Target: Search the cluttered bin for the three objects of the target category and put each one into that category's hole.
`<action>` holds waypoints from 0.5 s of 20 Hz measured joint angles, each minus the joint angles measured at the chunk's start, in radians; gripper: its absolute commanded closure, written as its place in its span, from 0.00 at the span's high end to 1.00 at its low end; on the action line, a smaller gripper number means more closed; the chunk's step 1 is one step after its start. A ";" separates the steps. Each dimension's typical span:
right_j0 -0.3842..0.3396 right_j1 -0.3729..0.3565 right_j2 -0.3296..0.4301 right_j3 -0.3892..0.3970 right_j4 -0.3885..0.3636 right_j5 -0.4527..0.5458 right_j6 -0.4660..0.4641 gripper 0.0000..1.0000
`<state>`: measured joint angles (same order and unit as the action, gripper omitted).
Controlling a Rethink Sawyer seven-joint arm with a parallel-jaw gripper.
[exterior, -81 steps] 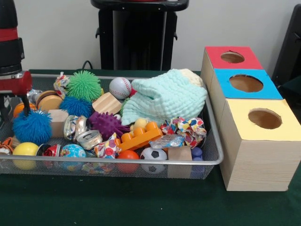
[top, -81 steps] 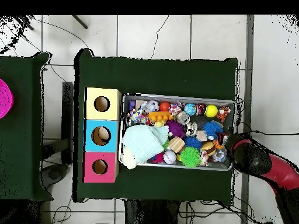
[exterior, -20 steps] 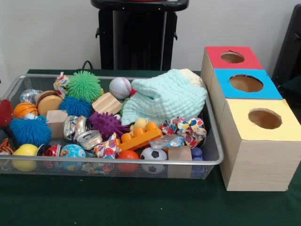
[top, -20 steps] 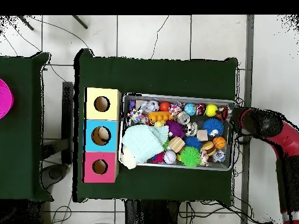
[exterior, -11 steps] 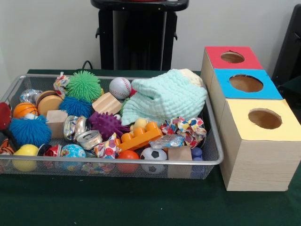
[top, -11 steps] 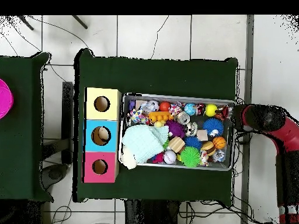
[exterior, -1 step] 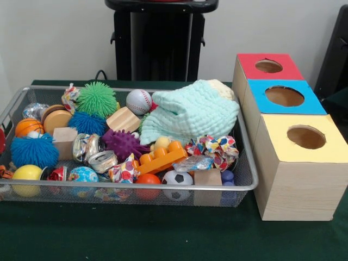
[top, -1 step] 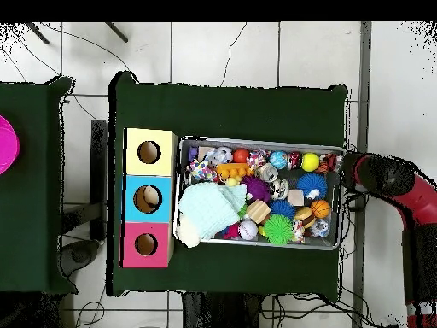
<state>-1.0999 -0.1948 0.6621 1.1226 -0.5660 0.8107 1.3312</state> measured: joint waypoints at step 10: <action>-0.008 -0.055 -0.009 0.092 -0.020 -0.093 0.000 0.00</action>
<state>-1.1079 -0.2503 0.6526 1.2146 -0.5858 0.7173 1.3312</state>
